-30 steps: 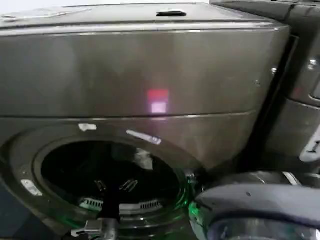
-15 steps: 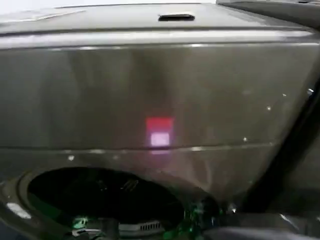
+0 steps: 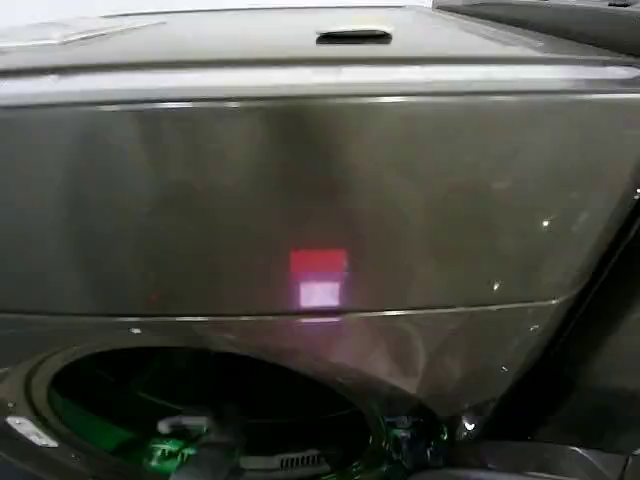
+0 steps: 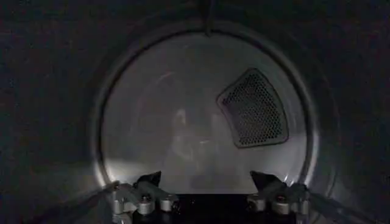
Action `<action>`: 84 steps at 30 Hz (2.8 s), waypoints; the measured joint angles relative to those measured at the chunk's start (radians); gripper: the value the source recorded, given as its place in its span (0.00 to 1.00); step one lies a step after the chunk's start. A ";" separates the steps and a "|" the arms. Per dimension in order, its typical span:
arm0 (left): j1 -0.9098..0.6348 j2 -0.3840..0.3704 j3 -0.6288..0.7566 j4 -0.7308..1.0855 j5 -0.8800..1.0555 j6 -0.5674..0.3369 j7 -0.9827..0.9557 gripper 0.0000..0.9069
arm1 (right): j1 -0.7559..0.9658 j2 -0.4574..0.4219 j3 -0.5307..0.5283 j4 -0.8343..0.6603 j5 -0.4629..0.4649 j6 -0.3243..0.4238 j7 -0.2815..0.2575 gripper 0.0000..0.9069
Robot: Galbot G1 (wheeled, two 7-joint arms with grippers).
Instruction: Grasp the clothes from the dryer.
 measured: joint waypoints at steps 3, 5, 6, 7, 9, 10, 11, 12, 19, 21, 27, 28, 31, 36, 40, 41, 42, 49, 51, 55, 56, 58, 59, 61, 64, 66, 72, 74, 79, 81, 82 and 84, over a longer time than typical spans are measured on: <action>-0.090 -0.011 0.001 0.089 -0.007 0.006 0.010 1.00 | 0.001 0.001 0.000 0.001 -0.004 -0.003 -0.003 1.00; -0.144 -0.018 0.002 0.146 -0.014 0.014 0.016 1.00 | 0.001 0.001 0.001 0.001 -0.006 -0.005 -0.003 1.00; -0.170 -0.023 0.001 0.176 -0.016 0.019 0.018 1.00 | 0.001 0.002 0.001 0.000 -0.008 -0.006 -0.003 1.00; -0.196 -0.028 0.000 0.206 -0.021 0.025 0.020 1.00 | 0.002 0.002 0.001 -0.001 -0.010 -0.006 -0.003 1.00; -0.243 -0.038 0.000 0.259 -0.028 0.035 0.026 1.00 | 0.004 0.004 -0.001 -0.001 -0.013 -0.006 -0.004 1.00; -0.266 -0.042 0.001 0.287 -0.028 0.041 0.030 1.00 | 0.005 0.004 -0.002 0.000 -0.015 -0.006 -0.004 1.00; -0.288 -0.045 0.002 0.312 -0.027 0.047 0.034 1.00 | 0.006 0.004 -0.003 0.000 -0.016 -0.006 -0.005 1.00; -0.308 -0.045 0.004 0.333 -0.024 0.053 0.039 1.00 | 0.007 0.004 -0.003 0.000 -0.017 -0.006 -0.006 1.00; -0.435 -0.025 0.021 0.495 0.088 0.144 0.175 1.00 | 0.013 0.004 -0.010 0.008 -0.021 -0.003 -0.009 1.00; -0.472 -0.025 0.026 0.551 0.142 0.159 0.240 1.00 | 0.013 0.004 -0.011 0.010 -0.022 -0.003 -0.010 1.00; -0.590 -0.034 0.047 0.733 0.364 0.127 0.448 1.00 | 0.008 0.009 -0.009 0.009 -0.025 -0.001 -0.011 1.00; -0.609 -0.032 0.052 0.761 0.403 0.106 0.483 1.00 | 0.008 0.010 -0.009 0.009 -0.025 -0.001 -0.011 1.00; -0.660 -0.023 0.072 0.853 0.506 0.033 0.593 1.00 | 0.007 0.015 -0.009 0.014 -0.026 0.000 -0.012 1.00; -0.732 0.000 0.118 0.996 0.606 -0.070 0.761 1.00 | 0.005 0.025 -0.010 0.021 -0.026 0.000 -0.011 1.00; -0.774 0.012 0.166 1.088 0.634 -0.122 0.877 1.00 | 0.000 0.030 -0.010 0.025 -0.026 0.000 -0.011 1.00; -0.783 0.014 0.179 1.107 0.638 -0.128 0.899 1.00 | -0.002 0.031 -0.008 0.025 -0.026 0.001 -0.011 1.00; -0.793 0.016 0.195 1.126 0.643 -0.133 0.923 1.00 | -0.003 0.032 -0.007 0.025 -0.026 0.001 -0.011 1.00; -0.875 0.028 0.313 1.239 0.665 -0.147 1.026 1.00 | 0.000 0.038 -0.009 0.030 -0.028 0.002 -0.011 1.00; -0.898 0.032 0.345 1.267 0.672 -0.156 1.048 1.00 | 0.001 0.040 -0.010 0.030 -0.030 0.002 -0.011 1.00; -0.927 0.045 0.399 1.296 0.671 -0.171 1.085 1.00 | 0.005 0.043 -0.015 0.031 -0.036 0.002 -0.011 1.00; -0.929 0.050 0.410 1.298 0.665 -0.173 1.092 1.00 | 0.006 0.043 -0.017 0.032 -0.037 0.002 -0.011 1.00; -0.930 0.058 0.432 1.298 0.649 -0.173 1.105 1.00 | 0.007 0.044 -0.020 0.035 -0.039 0.002 -0.010 1.00; -0.930 0.060 0.440 1.297 0.642 -0.172 1.112 1.00 | 0.007 0.044 -0.020 0.036 -0.040 0.002 -0.010 1.00; -0.928 0.061 0.451 1.300 0.633 -0.169 1.121 0.90 | 0.006 0.045 -0.019 0.035 -0.041 0.002 -0.010 1.00; -0.926 0.061 0.463 1.309 0.623 -0.168 1.139 0.31 | 0.004 0.045 -0.017 0.031 -0.042 0.003 -0.010 1.00; -0.924 0.063 0.466 1.311 0.618 -0.168 1.149 0.15 | 0.005 0.045 -0.017 0.031 -0.043 0.003 -0.010 1.00; -0.927 0.067 0.476 1.319 0.597 -0.171 1.158 0.04 | 0.006 0.046 -0.019 0.032 -0.044 0.004 -0.009 1.00; -0.927 0.067 0.481 1.322 0.594 -0.172 1.160 0.03 | 0.004 0.046 -0.016 0.029 -0.044 0.005 -0.008 1.00; -0.927 0.063 0.486 1.325 0.586 -0.172 1.166 0.00 | 0.002 0.046 -0.014 0.025 -0.044 0.006 -0.008 1.00; -0.925 0.063 0.485 1.323 0.579 -0.172 1.165 0.00 | 0.002 0.047 -0.014 0.025 -0.044 0.007 -0.007 1.00; -0.922 0.064 0.481 1.319 0.575 -0.171 1.161 0.00 | 0.004 0.048 -0.015 0.025 -0.044 0.008 -0.007 1.00; -0.913 0.067 0.470 1.310 0.562 -0.166 1.146 0.00 | 0.008 0.048 -0.018 0.025 -0.044 0.008 -0.006 1.00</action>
